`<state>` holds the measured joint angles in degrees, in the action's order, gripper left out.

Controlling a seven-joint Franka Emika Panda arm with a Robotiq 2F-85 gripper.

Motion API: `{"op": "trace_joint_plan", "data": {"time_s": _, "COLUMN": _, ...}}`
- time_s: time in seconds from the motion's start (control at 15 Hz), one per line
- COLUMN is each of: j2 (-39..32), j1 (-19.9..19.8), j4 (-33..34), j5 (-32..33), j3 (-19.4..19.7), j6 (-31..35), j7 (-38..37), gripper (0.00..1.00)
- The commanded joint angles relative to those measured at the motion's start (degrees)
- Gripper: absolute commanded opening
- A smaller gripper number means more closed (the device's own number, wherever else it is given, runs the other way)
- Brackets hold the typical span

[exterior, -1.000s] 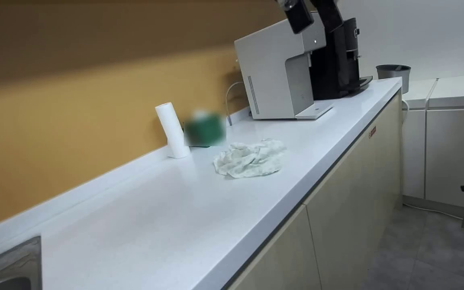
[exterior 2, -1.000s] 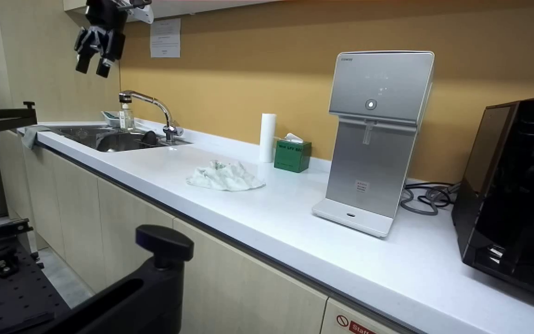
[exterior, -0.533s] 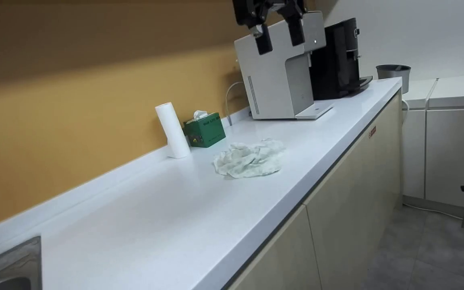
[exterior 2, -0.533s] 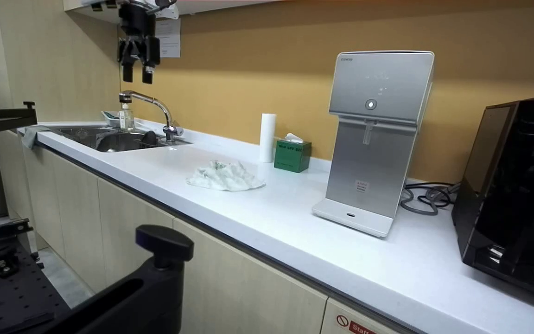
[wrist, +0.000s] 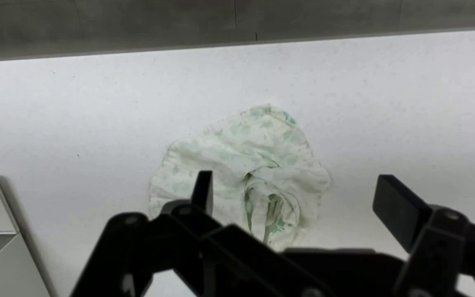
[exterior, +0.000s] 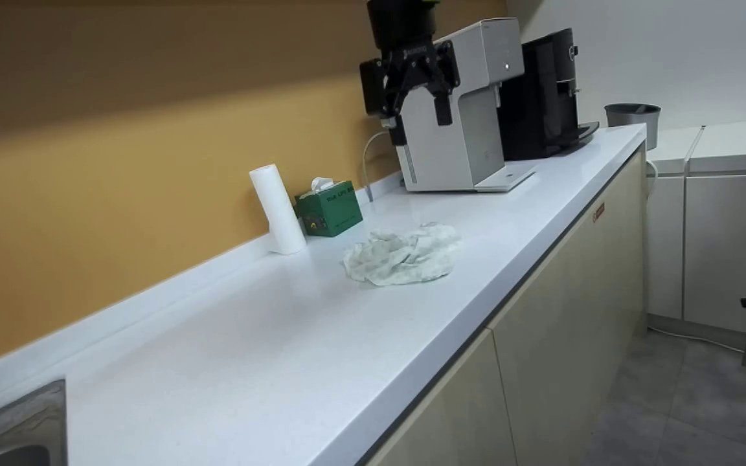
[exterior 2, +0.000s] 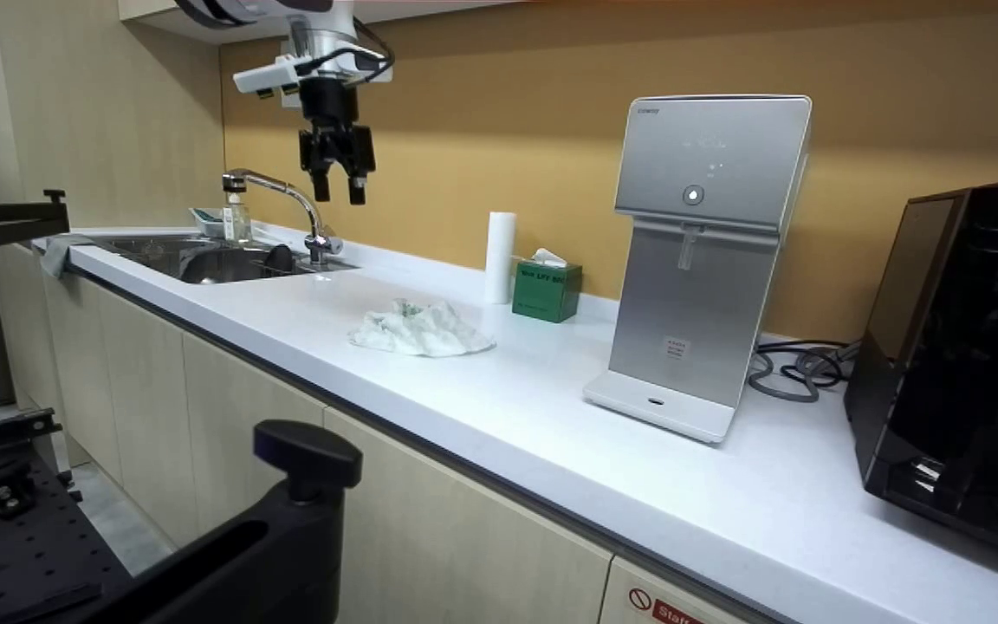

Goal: Wipe the kitchen counter with the white towel

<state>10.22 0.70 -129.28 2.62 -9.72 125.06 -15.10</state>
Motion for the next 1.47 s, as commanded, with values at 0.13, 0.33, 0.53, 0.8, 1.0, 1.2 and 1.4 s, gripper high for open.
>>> {"op": "trace_joint_plan", "data": {"time_s": 0.13, "j2": -11.03, "j1": 0.79, "j4": 5.61, "j5": 2.26, "j3": 2.39, "j6": 5.01, "j7": -2.49, "gripper": 1.0}}
{"op": "trace_joint_plan", "data": {"time_s": 0.33, "j2": -16.12, "j1": 1.53, "j4": 8.34, "j5": 2.45, "j3": 3.41, "j6": 6.66, "j7": -2.77, "gripper": 1.0}}
{"op": "trace_joint_plan", "data": {"time_s": 0.53, "j2": -20.81, "j1": 2.42, "j4": 11.78, "j5": 2.67, "j3": 4.57, "j6": 6.57, "j7": -2.64, "gripper": 1.0}}
{"op": "trace_joint_plan", "data": {"time_s": 0.8, "j2": -26.32, "j1": 3.57, "j4": 15.8, "j5": 1.35, "j3": 5.79, "j6": 6.09, "j7": -1.71, "gripper": 1.0}}
{"op": "trace_joint_plan", "data": {"time_s": 1.0, "j2": -29.9, "j1": 4.42, "j4": 18.38, "j5": 0.91, "j3": 6.54, "j6": 6.07, "j7": -1.97, "gripper": 1.0}}
{"op": "trace_joint_plan", "data": {"time_s": 1.2, "j2": -33.21, "j1": 5.08, "j4": 20.84, "j5": 0.42, "j3": 7.21, "j6": 5.69, "j7": -2.04, "gripper": 1.0}}
{"op": "trace_joint_plan", "data": {"time_s": 1.4, "j2": -35.73, "j1": 5.54, "j4": 22.83, "j5": 0.22, "j3": 8.11, "j6": 6.17, "j7": -2.65, "gripper": 1.0}}
